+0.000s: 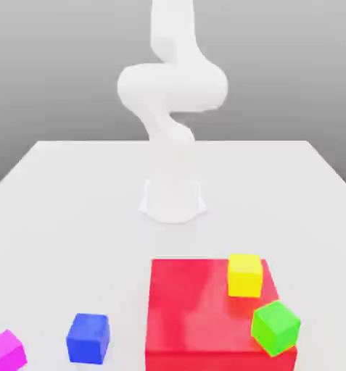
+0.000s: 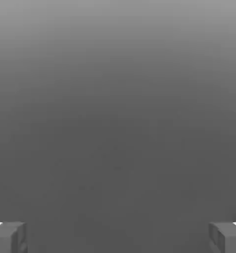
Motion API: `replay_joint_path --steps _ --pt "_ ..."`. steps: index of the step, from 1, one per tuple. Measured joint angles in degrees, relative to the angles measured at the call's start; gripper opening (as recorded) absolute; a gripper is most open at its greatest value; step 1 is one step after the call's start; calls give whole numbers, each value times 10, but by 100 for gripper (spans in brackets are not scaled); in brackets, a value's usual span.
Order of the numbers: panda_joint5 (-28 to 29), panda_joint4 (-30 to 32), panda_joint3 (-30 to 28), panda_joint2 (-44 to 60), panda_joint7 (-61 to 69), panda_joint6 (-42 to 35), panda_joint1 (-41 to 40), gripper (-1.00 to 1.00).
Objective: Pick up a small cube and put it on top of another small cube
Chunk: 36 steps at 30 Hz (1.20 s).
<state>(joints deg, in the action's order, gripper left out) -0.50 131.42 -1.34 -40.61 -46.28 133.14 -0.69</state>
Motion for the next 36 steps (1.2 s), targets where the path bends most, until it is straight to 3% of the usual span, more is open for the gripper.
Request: replay_joint_path --steps 19,30,34,35,36 --pt "-67 -28 -99 398 -13 103 -70 0" --pt "-107 -44 -126 627 -19 162 -131 0" --pt "-134 -61 -104 710 -2 215 -154 0" --pt "-140 -65 -98 727 2 228 -160 -100" --pt "-140 -65 -98 727 2 228 -160 -100"
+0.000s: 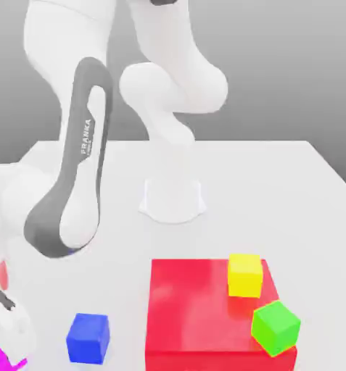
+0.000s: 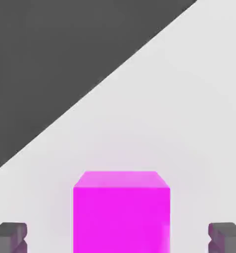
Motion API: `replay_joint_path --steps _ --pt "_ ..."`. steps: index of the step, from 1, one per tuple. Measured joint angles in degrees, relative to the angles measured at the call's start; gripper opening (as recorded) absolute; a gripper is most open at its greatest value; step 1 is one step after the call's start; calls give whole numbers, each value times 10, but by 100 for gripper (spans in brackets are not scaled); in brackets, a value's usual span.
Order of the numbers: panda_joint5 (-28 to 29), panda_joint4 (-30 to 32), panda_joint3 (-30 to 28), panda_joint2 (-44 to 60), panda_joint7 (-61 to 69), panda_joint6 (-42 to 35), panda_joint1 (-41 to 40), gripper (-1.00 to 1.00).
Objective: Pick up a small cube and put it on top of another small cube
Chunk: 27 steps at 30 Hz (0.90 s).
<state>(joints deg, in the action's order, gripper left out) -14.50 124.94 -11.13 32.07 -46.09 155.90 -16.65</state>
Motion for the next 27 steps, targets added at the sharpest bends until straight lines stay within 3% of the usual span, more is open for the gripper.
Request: replay_joint_path --steps 6,10,18,23,24,27 --pt "-1 0 1 2 1 1 -1 -100" --pt "27 18 -23 -68 -19 -50 18 -100" --pt "114 155 5 -235 14 -71 86 -100" --pt "97 174 30 -184 43 -1 84 -100" --pt "91 174 33 -169 48 14 83 100" --pt "91 174 33 -169 48 14 83 100"
